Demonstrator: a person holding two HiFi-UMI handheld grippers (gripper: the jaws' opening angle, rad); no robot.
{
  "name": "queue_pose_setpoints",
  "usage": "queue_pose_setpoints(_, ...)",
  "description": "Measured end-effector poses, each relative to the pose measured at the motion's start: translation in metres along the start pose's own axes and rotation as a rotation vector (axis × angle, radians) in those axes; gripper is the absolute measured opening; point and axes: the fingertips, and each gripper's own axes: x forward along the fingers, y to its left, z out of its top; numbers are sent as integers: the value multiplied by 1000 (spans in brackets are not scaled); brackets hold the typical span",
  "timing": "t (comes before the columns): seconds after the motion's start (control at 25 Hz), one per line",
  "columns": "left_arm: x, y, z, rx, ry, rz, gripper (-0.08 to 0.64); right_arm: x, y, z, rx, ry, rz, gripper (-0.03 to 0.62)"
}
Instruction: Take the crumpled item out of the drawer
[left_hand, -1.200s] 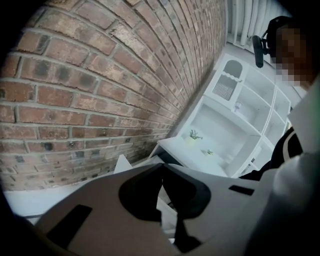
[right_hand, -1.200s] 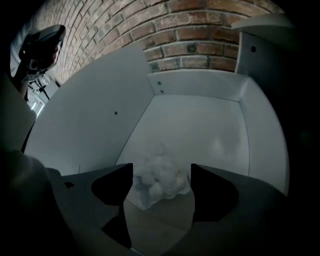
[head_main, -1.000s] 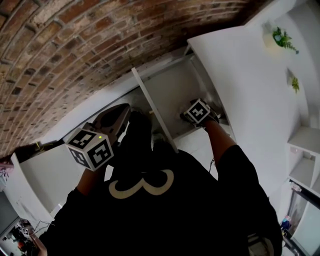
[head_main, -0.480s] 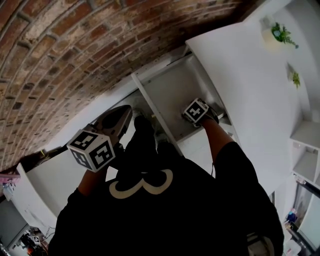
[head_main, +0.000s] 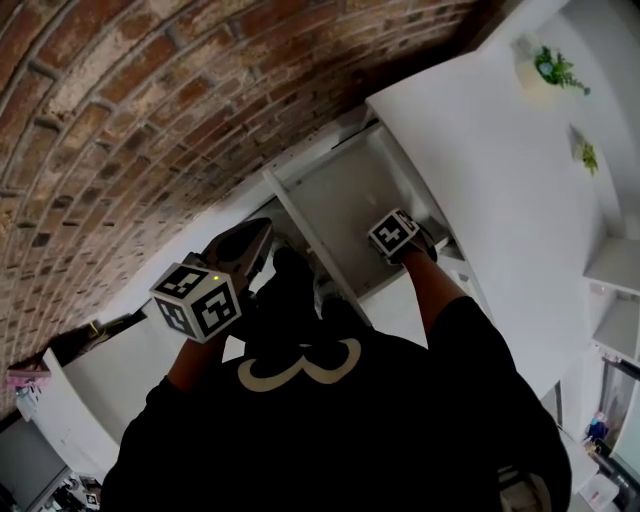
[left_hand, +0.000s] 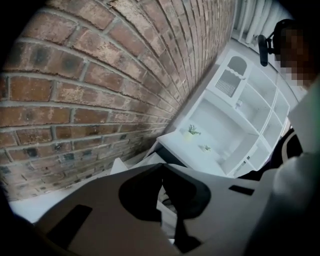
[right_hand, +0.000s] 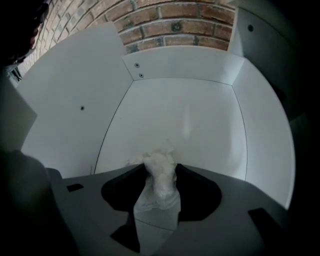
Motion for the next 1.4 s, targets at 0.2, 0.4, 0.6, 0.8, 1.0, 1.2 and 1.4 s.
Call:
queue_pose_setpoints(0.2, 12, -2, 2, 8, 5, -17, 3, 2, 4, 6, 93, -32, 95, 175)
queue_pose_setpoints(0.4, 11, -6, 9, 24, -3, -11, 3, -13, 10, 19, 104, -83, 134, 160)
queue_pose_setpoints(0.6, 1, -16, 11, 27, -24, -4, 3, -46, 11, 35, 73, -194, 130, 158)
queue_pose_setpoints(0.8, -10, -26, 18, 43, -48, -1, 3, -93, 25, 55, 70, -341, 149, 158)
queue_pose_setpoints(1.0, -21, -49, 24, 66, -80, -25, 3, -142, 40, 68, 45, -480, 146, 158)
queue_pose_setpoints(1.2, -31, -73, 27, 91, -104, -53, 3, -192, 49, 72, 34, -621, 129, 160)
queue_pose_setpoints(1.4, -44, -97, 30, 113, -125, -77, 3, -261, 59, 73, 46, -790, 147, 161)
